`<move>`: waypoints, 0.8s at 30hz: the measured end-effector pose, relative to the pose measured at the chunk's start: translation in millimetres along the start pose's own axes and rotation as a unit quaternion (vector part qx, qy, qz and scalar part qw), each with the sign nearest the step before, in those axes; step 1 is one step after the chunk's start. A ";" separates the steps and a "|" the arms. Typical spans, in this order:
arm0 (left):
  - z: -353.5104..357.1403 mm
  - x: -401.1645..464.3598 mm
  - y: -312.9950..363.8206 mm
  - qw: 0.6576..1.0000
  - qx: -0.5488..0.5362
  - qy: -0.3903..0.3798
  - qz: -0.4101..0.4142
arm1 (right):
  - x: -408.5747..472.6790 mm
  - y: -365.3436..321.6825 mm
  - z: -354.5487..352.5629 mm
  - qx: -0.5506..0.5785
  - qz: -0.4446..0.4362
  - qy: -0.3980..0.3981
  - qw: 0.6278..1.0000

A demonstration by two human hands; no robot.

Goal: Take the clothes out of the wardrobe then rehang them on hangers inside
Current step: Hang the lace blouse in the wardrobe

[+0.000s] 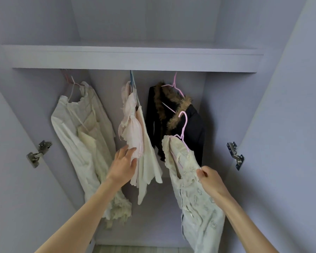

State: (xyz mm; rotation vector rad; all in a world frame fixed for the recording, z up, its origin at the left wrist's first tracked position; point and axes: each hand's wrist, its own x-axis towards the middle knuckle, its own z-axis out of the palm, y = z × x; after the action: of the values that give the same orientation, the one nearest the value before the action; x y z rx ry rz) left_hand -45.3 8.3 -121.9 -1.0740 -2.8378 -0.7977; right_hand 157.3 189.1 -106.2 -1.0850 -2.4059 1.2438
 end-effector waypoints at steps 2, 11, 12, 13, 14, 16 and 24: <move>-0.8 18.9 2.3 0.999 0.041 0.014 0.032 | 12.5 -7.5 0.3 0.001 -0.004 0.012 1.000; 2.6 128.8 8.8 0.968 0.200 -0.008 0.150 | 99.5 -74.1 7.5 -0.013 -0.044 0.082 0.996; 3.8 137.9 7.1 0.964 0.209 -0.012 0.162 | 109.2 -82.5 9.3 -0.011 -0.051 0.091 0.994; 5.0 146.0 4.7 0.962 0.212 -0.014 0.172 | 118.6 -90.7 11.2 -0.006 -0.059 0.100 0.993; 6.2 152.7 2.5 0.960 0.215 -0.014 0.179 | 127.8 -98.7 12.8 0.002 -0.069 0.111 0.991; 9.3 160.2 -2.3 0.956 0.227 -0.013 0.184 | 145.2 -114.7 14.3 0.017 -0.089 0.130 0.987; 8.1 161.8 -11.1 0.969 0.182 0.012 0.169 | 214.9 -161.7 26.2 0.060 -0.072 0.167 0.982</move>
State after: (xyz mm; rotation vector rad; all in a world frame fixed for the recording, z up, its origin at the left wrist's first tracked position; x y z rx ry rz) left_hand -174.7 105.0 -105.3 -1.4069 -2.5299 -0.2499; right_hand -89.2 264.1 -24.6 -0.9759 -2.0905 1.0486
